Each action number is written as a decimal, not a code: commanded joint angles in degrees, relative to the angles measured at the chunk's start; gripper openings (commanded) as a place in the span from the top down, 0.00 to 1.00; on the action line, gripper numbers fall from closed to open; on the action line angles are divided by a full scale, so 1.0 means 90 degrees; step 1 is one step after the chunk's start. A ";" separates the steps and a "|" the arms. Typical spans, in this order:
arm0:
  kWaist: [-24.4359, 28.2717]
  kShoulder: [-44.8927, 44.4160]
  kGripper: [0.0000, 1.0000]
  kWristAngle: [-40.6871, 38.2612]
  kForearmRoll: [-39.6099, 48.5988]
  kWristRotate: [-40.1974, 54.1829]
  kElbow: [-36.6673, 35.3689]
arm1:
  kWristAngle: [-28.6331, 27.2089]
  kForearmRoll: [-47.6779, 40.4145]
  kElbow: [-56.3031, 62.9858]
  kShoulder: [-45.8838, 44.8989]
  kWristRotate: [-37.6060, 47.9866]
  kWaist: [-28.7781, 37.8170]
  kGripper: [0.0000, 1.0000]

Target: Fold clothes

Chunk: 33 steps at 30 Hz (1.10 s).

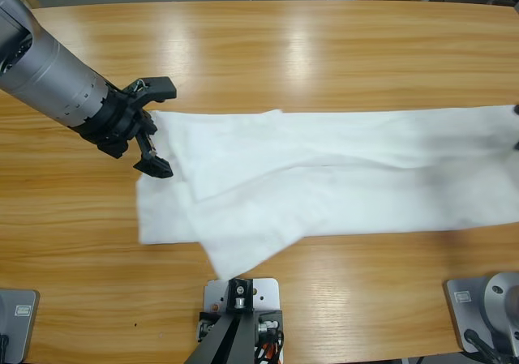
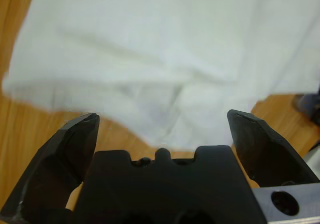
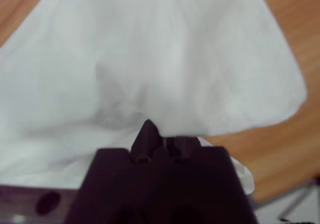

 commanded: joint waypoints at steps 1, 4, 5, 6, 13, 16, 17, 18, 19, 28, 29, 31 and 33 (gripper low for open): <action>-0.0038 -0.0093 0.00 -0.0106 0.0031 -0.0260 0.0128 | -0.1432 0.1197 -0.0938 -0.0515 -0.0222 -0.0185 1.00; -0.0040 -0.0167 0.00 -0.0106 0.0037 -0.0260 0.0210 | -0.1600 0.1703 -0.1501 -0.0607 -0.0310 0.0549 1.00; -0.0036 -0.0199 0.00 -0.0104 0.0037 -0.0258 0.0253 | -0.1660 0.1892 -0.1710 -0.0583 -0.0294 0.1168 1.00; -0.0032 -0.0216 0.00 -0.0102 0.0035 -0.0252 0.0294 | -0.1691 0.2072 -0.1909 -0.0532 -0.0214 0.1850 1.00; -0.0030 -0.0253 0.00 -0.0102 0.0031 -0.0250 0.0382 | -0.1531 0.2890 -0.3337 0.0858 0.0890 0.5297 1.00; -0.0021 -0.0345 0.00 -0.0102 0.0031 -0.0250 0.0435 | -0.1406 0.3203 -0.4228 0.1546 0.1067 0.6014 1.00; -0.0013 -0.0374 0.00 -0.0102 0.0031 -0.0250 0.0464 | -0.1385 0.3347 -0.4573 0.1802 0.1087 0.6250 1.00; -0.0011 -0.0398 0.00 -0.0102 0.0031 -0.0250 0.0481 | -0.1373 0.3457 -0.4882 0.2050 0.1101 0.6465 1.00; -0.0009 -0.0423 0.00 -0.0102 0.0031 -0.0250 0.0497 | -0.1324 0.3546 -0.5171 0.2290 0.1128 0.6616 1.00; 0.0028 -0.0576 0.00 -0.0102 0.0027 -0.0289 0.0526 | -0.0812 0.4125 -0.7042 0.3846 0.1331 0.7422 1.00; 0.0032 -0.0576 0.00 -0.0102 0.0022 -0.0295 0.0522 | -0.0769 0.4152 -0.7165 0.3971 0.1347 0.7497 1.00; 0.0063 -0.0574 0.00 -0.0102 0.0022 -0.0334 0.0503 | -0.0672 0.4232 -0.7388 0.4276 0.1351 0.7627 1.00; 0.0091 -0.0589 0.00 -0.0102 0.0020 -0.0393 0.0497 | -0.0635 0.4267 -0.7561 0.4542 0.1339 0.7776 1.00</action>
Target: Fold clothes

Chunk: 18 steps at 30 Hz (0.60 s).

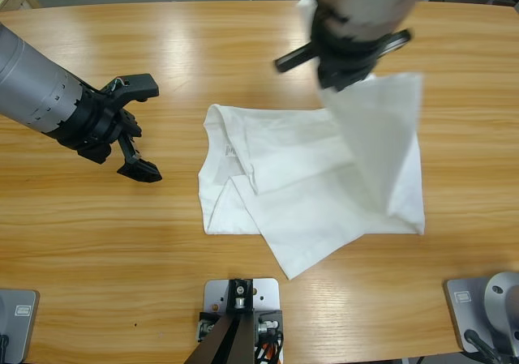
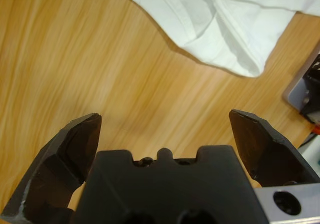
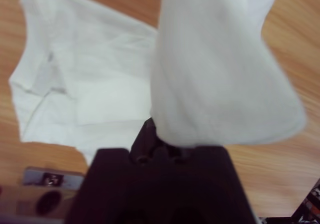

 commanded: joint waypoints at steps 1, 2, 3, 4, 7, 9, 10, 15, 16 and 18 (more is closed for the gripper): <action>0.0095 -0.0084 0.00 -0.0097 0.0019 -0.0191 0.0178 | 0.0345 0.0253 -0.0799 0.1408 0.0099 0.0567 1.00; 0.0095 -0.0093 0.00 -0.0098 0.0021 -0.0203 0.0187 | 0.0386 0.0265 -0.0900 0.1533 0.0099 0.0598 1.00; 0.0095 -0.0099 0.00 -0.0104 0.0021 -0.0203 0.0193 | 0.0432 0.0265 -0.0994 0.1638 0.0099 0.0608 1.00; 0.0095 -0.0111 0.00 -0.0106 0.0021 -0.0203 0.0193 | 0.0479 0.0265 -0.1096 0.1722 0.0099 0.0604 1.00; 0.0095 -0.0179 0.00 -0.0116 0.0021 -0.0246 0.0193 | 0.0630 0.0298 -0.1547 0.1982 0.0099 0.0608 1.00; 0.0095 -0.0222 0.00 -0.0116 0.0021 -0.0291 0.0193 | 0.0696 0.0412 -0.1945 0.2187 0.0099 0.0608 1.00; 0.0095 -0.0232 0.00 -0.0116 0.0021 -0.0324 0.0195 | 0.0731 0.0466 -0.2097 0.2283 0.0099 0.0606 1.00; 0.0095 -0.0236 0.00 -0.0116 0.0021 -0.0359 0.0232 | 0.0977 0.0503 -0.2371 0.2575 0.0130 0.0606 1.00; 0.0095 -0.0232 0.00 -0.0116 0.0018 -0.0365 0.0242 | 0.1016 0.0507 -0.2390 0.2616 0.0155 0.0606 1.00; 0.0095 -0.0214 0.00 -0.0118 0.0012 -0.0367 0.0279 | 0.1077 0.0507 -0.2482 0.2665 0.0204 0.0606 1.00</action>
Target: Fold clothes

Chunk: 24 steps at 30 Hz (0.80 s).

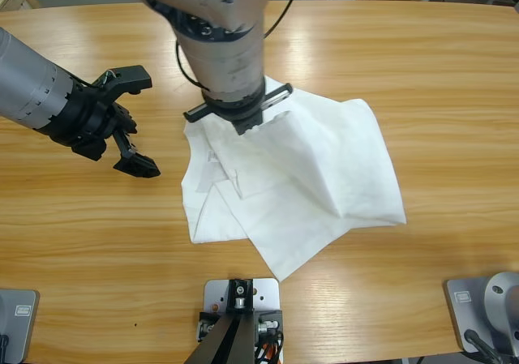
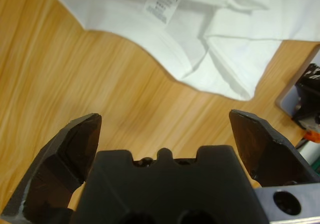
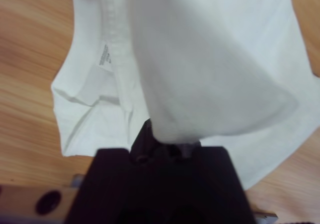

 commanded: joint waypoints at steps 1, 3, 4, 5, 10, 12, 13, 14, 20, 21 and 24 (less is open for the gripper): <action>0.0048 -0.0035 0.00 -0.0116 0.0006 -0.0072 0.0300 | 0.0365 0.0133 -0.0369 0.0691 0.0168 0.0067 1.00; 0.0048 -0.0023 0.00 -0.0116 -0.0029 -0.0069 0.0349 | 0.0490 0.0137 -0.0466 0.0697 0.0170 0.0065 1.00; 0.0048 -0.0004 0.00 -0.0116 -0.0055 -0.0069 0.0365 | 0.0586 0.0151 -0.0494 0.0687 0.0170 0.0065 1.00; 0.0048 0.0027 0.00 -0.0116 -0.0070 -0.0069 0.0369 | 0.0660 0.0160 -0.0502 0.0664 0.0170 0.0067 0.84; 0.0048 0.0156 0.00 -0.0116 -0.0193 -0.0059 0.0367 | 0.0940 0.0166 -0.0670 0.0344 0.0189 0.0126 0.00; 0.0048 0.0211 0.00 -0.0125 -0.0193 -0.0047 0.0369 | 0.1123 0.0168 -0.0736 0.0189 0.0205 0.0175 0.00; 0.0048 0.0219 0.00 -0.0119 -0.0193 -0.0039 0.0379 | 0.1137 0.0188 -0.0736 0.0103 0.0220 0.0223 0.00; 0.0048 0.0219 0.00 -0.0121 -0.0193 -0.0035 0.0390 | 0.1127 0.0223 -0.0730 0.0004 0.0228 0.0257 0.00; 0.0048 0.0221 0.00 -0.0129 -0.0279 -0.0082 0.0412 | 0.0629 -0.0068 0.0133 -0.1102 0.0115 0.0243 1.00; 0.0048 0.0170 0.00 -0.0160 -0.0318 -0.0147 0.0371 | 0.0551 -0.0414 0.0647 -0.1436 0.0111 0.0192 1.00; -0.0165 -0.0111 0.01 -0.0231 -0.0322 -0.0957 0.0166 | 0.0567 -0.1431 0.2231 -0.2412 0.0088 -0.0156 1.00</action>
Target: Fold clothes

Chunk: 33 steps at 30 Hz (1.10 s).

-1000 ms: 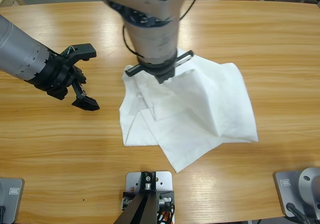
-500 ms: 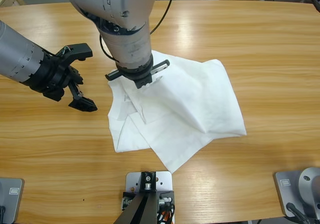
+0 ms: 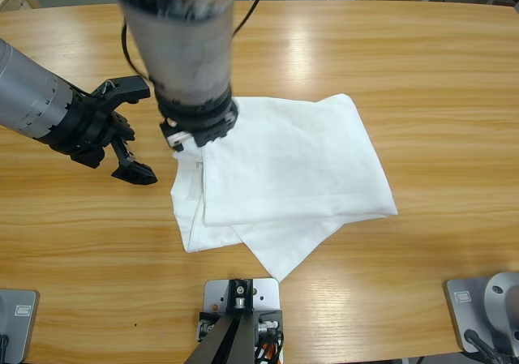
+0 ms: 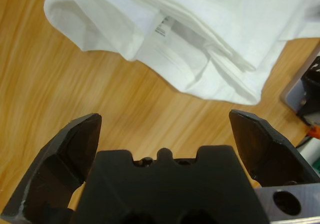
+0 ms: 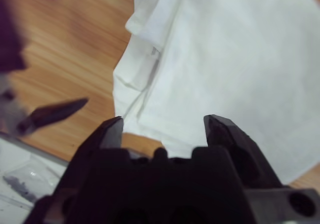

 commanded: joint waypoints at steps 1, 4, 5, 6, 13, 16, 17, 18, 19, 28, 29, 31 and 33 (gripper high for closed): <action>-0.0333 -0.0181 0.02 -0.0235 -0.0192 -0.1456 -0.0175 | -0.0121 -0.1868 0.3348 -0.2446 -0.0156 -0.0597 1.00; -0.1025 -0.0194 0.22 -0.0282 -0.0192 -0.2757 -0.0581 | 0.0869 -0.3387 0.5421 -0.3649 -0.0806 -0.1599 1.00; -0.1269 -0.0079 0.38 -0.0271 -0.0192 -0.3013 -0.0772 | 0.1192 -0.3757 0.6012 -0.3926 -0.1092 -0.2007 1.00; -0.1491 0.0087 0.51 -0.0241 -0.0192 -0.3263 -0.0954 | 0.1578 -0.4173 0.6577 -0.4147 -0.1390 -0.2454 1.00; -0.1978 0.1606 1.00 -0.0198 -0.0200 -0.4337 -0.2210 | 0.3543 -0.6212 0.8518 -0.3672 -0.2693 -0.4538 1.00; -0.1978 0.2038 1.00 0.0026 -0.0202 -0.4460 -0.2440 | 0.3875 -0.6667 0.8649 -0.3327 -0.2847 -0.4704 1.00; -0.1978 0.2134 1.00 0.0042 -0.0202 -0.4511 -0.2401 | 0.3938 -0.6735 0.8649 -0.3254 -0.2875 -0.4759 1.00; -0.1991 0.2210 1.00 0.0034 -0.0200 -0.4536 -0.2315 | 0.3990 -0.6798 0.8655 -0.3174 -0.2935 -0.4829 1.00; -0.2017 0.2255 1.00 0.0026 -0.0208 -0.4558 -0.2223 | 0.4029 -0.6844 0.8647 -0.3084 -0.2984 -0.4911 1.00; -0.2310 0.2040 1.00 0.0466 -0.0876 -0.5651 -0.0772 | 0.3815 -0.7040 0.8628 -0.2282 -0.3455 -0.5327 1.00; -0.2310 0.2038 1.00 0.0526 -0.0876 -0.5679 -0.0712 | 0.3799 -0.7059 0.8626 -0.2215 -0.3463 -0.5327 1.00; -0.2300 0.2077 1.00 0.0624 -0.0928 -0.5691 -0.0669 | 0.3770 -0.7112 0.8645 -0.2090 -0.3465 -0.5325 1.00; -0.2300 0.2165 1.00 0.0622 -0.1091 -0.5694 -0.0678 | 0.3746 -0.7165 0.8684 -0.1998 -0.3474 -0.5317 1.00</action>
